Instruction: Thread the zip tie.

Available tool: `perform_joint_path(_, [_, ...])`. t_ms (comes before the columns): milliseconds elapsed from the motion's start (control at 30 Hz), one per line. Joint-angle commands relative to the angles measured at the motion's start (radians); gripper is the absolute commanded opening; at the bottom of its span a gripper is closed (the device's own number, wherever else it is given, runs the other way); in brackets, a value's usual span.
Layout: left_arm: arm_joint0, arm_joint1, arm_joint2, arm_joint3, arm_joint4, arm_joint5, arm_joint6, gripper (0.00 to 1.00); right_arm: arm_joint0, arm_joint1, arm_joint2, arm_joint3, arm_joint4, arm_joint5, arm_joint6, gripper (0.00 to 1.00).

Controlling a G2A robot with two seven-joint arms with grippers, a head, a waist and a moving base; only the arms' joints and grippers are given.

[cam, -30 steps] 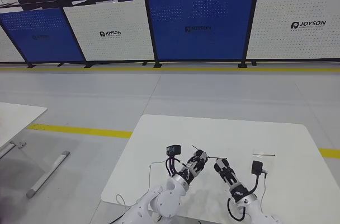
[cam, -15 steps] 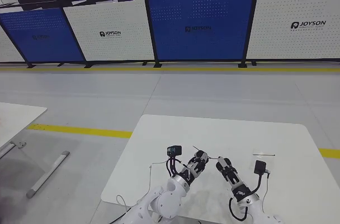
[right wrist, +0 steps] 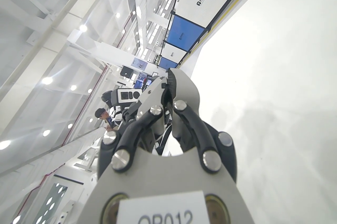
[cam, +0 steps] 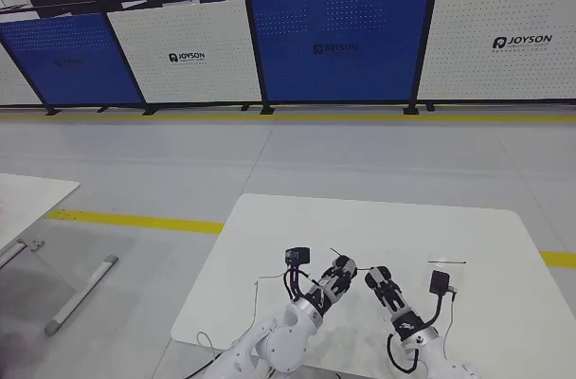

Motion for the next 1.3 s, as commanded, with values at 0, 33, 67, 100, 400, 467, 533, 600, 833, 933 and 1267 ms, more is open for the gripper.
perform_joint_path(0, [0.001, 0.0, 0.0, -0.002, 0.002, -0.002, -0.003, 0.0, -0.001, 0.0, 0.0, -0.002, 0.001, 0.0, 0.0, 0.0])
perform_joint_path(33, [0.002, 0.0, 0.0, -0.002, 0.003, -0.003, -0.005, 0.0, -0.001, 0.0, 0.0, -0.003, 0.002, 0.0, 0.001, 0.0])
perform_joint_path(67, [0.003, 0.001, 0.001, -0.002, 0.002, -0.005, -0.01, 0.0, -0.001, 0.0, 0.0, -0.004, 0.003, 0.0, 0.002, 0.0])
perform_joint_path(100, [0.003, 0.001, 0.001, -0.003, -0.001, -0.007, -0.015, 0.0, -0.002, 0.0, 0.001, -0.005, 0.005, 0.0, 0.003, 0.0])
perform_joint_path(400, [0.008, 0.002, -0.003, -0.008, 0.013, 0.01, -0.018, 0.0, -0.005, 0.001, 0.005, -0.008, 0.009, 0.002, 0.006, 0.0])
perform_joint_path(467, [0.007, 0.002, -0.002, -0.009, 0.018, 0.019, -0.02, 0.18, -0.006, 0.001, 0.005, -0.009, 0.004, 0.005, 0.005, 0.0])
perform_joint_path(533, [0.008, 0.001, -0.003, -0.008, 0.02, 0.022, -0.014, 0.21, -0.007, 0.001, 0.005, -0.01, 0.001, 0.008, 0.003, 0.0])
perform_joint_path(600, [0.008, 0.001, -0.005, -0.007, 0.027, 0.027, -0.004, 0.21, -0.007, 0.001, 0.005, -0.008, 0.0, 0.013, 0.002, 0.0])
perform_joint_path(833, [0.018, 0.005, -0.033, -0.023, 0.034, 0.025, 0.013, 0.12, -0.006, 0.002, 0.007, -0.001, -0.008, 0.034, 0.003, 0.0])
perform_joint_path(933, [0.026, 0.007, -0.038, -0.031, 0.039, 0.02, 0.008, 0.09, -0.006, 0.002, 0.008, -0.001, -0.008, 0.036, 0.003, 0.0])
perform_joint_path(1267, [0.022, 0.005, -0.037, -0.024, 0.031, 0.015, -0.003, 0.17, -0.007, 0.002, 0.005, -0.001, -0.023, 0.031, 0.003, 0.0])
